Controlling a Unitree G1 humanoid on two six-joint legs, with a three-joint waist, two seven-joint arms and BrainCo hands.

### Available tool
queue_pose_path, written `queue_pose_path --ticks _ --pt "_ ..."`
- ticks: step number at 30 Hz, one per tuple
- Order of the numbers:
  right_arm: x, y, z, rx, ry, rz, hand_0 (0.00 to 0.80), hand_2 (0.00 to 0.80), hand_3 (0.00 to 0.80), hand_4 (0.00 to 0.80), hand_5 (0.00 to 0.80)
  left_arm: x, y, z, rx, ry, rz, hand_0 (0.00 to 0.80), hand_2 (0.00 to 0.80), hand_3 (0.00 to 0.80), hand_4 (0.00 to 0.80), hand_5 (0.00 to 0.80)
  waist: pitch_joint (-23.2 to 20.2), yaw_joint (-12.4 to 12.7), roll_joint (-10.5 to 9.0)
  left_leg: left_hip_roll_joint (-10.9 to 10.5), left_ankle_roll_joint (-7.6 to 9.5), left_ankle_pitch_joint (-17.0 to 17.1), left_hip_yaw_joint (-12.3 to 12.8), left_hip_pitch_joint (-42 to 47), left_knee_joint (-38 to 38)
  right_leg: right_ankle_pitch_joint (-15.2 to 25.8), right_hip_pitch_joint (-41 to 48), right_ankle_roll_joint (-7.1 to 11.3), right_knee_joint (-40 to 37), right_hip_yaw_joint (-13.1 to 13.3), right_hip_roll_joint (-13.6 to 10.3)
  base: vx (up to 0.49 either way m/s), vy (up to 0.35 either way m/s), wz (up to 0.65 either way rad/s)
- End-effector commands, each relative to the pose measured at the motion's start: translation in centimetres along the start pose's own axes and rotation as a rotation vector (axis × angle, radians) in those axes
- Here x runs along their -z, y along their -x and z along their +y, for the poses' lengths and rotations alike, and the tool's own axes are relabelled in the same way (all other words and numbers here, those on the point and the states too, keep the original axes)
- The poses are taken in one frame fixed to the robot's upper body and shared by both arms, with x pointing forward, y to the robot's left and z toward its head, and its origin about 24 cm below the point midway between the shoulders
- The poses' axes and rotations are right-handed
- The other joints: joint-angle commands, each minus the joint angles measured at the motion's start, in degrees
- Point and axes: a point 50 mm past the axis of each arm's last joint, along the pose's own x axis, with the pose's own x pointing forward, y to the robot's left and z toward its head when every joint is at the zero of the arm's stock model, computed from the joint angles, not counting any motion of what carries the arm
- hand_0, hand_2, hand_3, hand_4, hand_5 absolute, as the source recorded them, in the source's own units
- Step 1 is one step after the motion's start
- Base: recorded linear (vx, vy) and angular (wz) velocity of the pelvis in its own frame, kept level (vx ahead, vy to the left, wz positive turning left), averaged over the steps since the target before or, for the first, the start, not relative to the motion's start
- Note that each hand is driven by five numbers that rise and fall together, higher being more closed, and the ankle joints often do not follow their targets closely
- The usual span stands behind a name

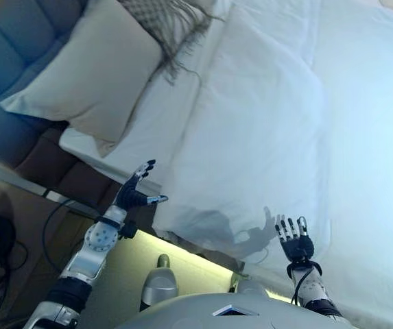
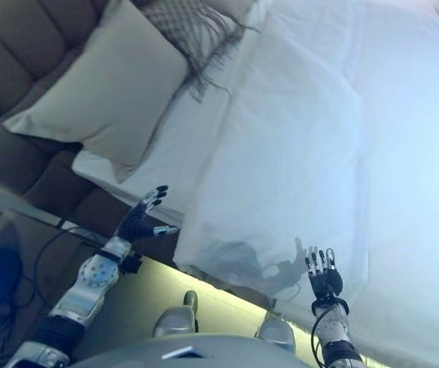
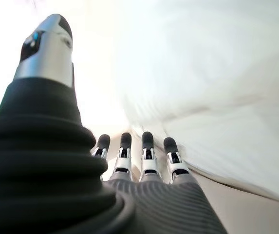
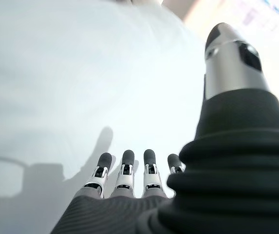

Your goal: Make the bed neatly

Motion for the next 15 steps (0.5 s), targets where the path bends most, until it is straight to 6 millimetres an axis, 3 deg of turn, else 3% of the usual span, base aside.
queue_pose_path --ticks 1,7,15 --pt "-3.0 -1.2 2.1 -0.108 -0.048 -0.126 0.0 0.0 0.0 0.0 0.0 -3.3 -2.4 1.7 -0.111 -0.217 -0.245 0.0 0.0 0.0 0.0 0.0 5.36 -2.13 0.03 0.79 1.96 -0.03 -1.14 -6.86 5.63 -0.22 -2.29 5.06 4.97 -0.25 -5.95 -0.28 -0.086 -0.24" --pt "-3.8 -2.6 5.6 -0.24 -0.078 -0.15 0.0 0.0 0.0 0.0 0.0 -6.2 -6.1 0.4 -0.184 -0.463 -0.421 0.0 0.0 0.0 0.0 0.0 12.25 -6.07 0.6 1.22 1.21 2.18 -0.73 -14.39 7.41 1.5 -10.61 4.47 6.71 1.87 -5.47 -0.285 -0.024 -0.28" --pt "-4.2 -3.0 11.6 -0.373 -0.038 -0.178 0.0 0.0 0.0 0.0 0.0 -5.5 -7.9 0.2 -0.34 -0.693 -0.385 0.0 0.0 0.0 0.0 0.0 16.93 -9.0 -0.18 2.31 0.64 3.68 -0.34 -19.97 10.02 2.15 -17.69 3.9 10.05 2.93 -5.53 -0.094 0.01 -0.24"
